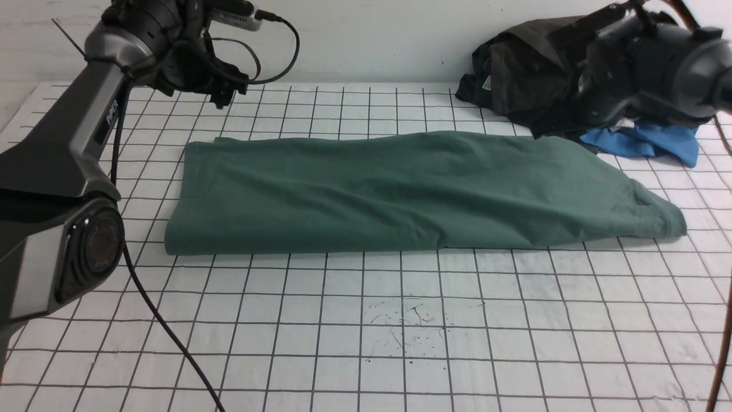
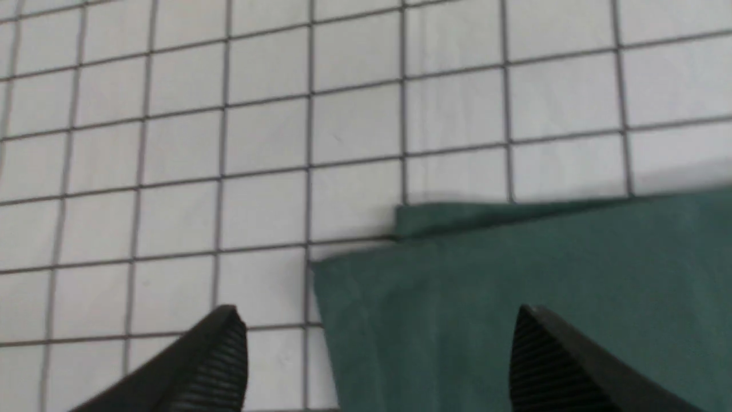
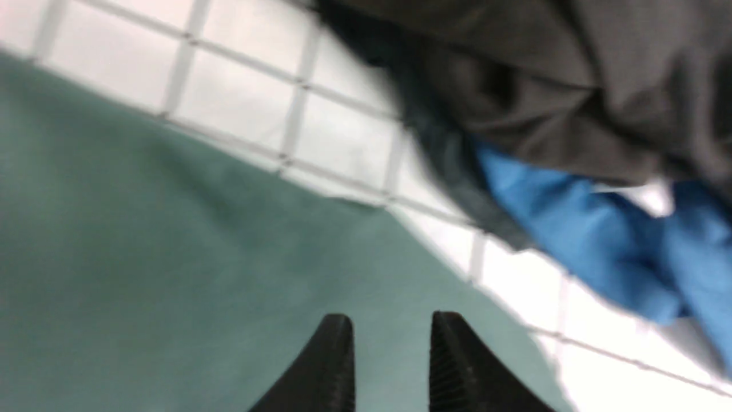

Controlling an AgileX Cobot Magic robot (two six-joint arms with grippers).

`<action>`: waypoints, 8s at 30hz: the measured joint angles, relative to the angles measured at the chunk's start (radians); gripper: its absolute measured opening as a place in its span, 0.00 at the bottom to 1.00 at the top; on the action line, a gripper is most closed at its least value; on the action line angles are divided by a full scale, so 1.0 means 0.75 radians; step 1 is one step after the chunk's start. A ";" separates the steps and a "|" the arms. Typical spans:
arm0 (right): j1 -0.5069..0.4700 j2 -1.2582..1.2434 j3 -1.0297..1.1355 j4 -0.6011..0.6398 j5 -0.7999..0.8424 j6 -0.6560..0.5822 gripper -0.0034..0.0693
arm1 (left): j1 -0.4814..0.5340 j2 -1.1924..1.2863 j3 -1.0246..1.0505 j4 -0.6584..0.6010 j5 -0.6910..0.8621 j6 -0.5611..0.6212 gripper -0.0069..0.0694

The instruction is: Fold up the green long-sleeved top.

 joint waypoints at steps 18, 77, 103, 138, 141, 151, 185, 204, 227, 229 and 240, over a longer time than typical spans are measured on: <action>-0.400 0.149 -0.009 0.398 0.311 0.014 0.03 | -0.006 -0.148 0.383 -0.379 0.038 0.208 0.19; 0.579 0.015 -0.047 0.868 -0.264 -0.101 0.14 | -0.006 -2.068 2.618 -0.350 -0.649 0.185 0.08; 0.546 0.241 -0.663 0.621 0.222 -0.284 0.53 | -0.006 -1.975 2.618 -0.451 -0.671 0.191 0.08; 0.199 -0.882 -0.117 0.373 0.487 -0.109 0.03 | -0.006 -2.351 2.484 -0.830 -0.700 0.858 0.08; 0.199 -1.077 0.073 0.375 0.490 -0.105 0.03 | -0.006 -2.440 2.549 -0.850 -0.772 0.912 0.08; 0.199 -2.006 1.449 0.411 -0.174 0.060 0.03 | -0.006 -2.708 2.777 -0.974 -1.113 0.962 0.08; -0.053 -2.914 2.561 0.433 -0.904 0.133 0.03 | -0.006 -2.813 2.848 -0.984 -0.809 1.145 0.08; -0.380 -2.914 2.560 0.319 -0.721 0.133 0.03 | -0.006 -2.813 2.848 -0.985 -0.801 1.147 0.08; -0.385 -2.914 2.559 0.310 -0.714 0.133 0.03 | 0.063 -3.380 3.119 -0.830 -0.863 0.977 0.08; -0.385 -2.914 2.559 0.310 -0.713 0.133 0.03 | 0.094 -3.380 3.141 -0.800 -0.900 0.914 0.08; -0.385 -2.914 2.559 0.309 -0.712 0.133 0.03 | 0.129 -3.380 3.539 -0.260 -1.373 0.242 0.08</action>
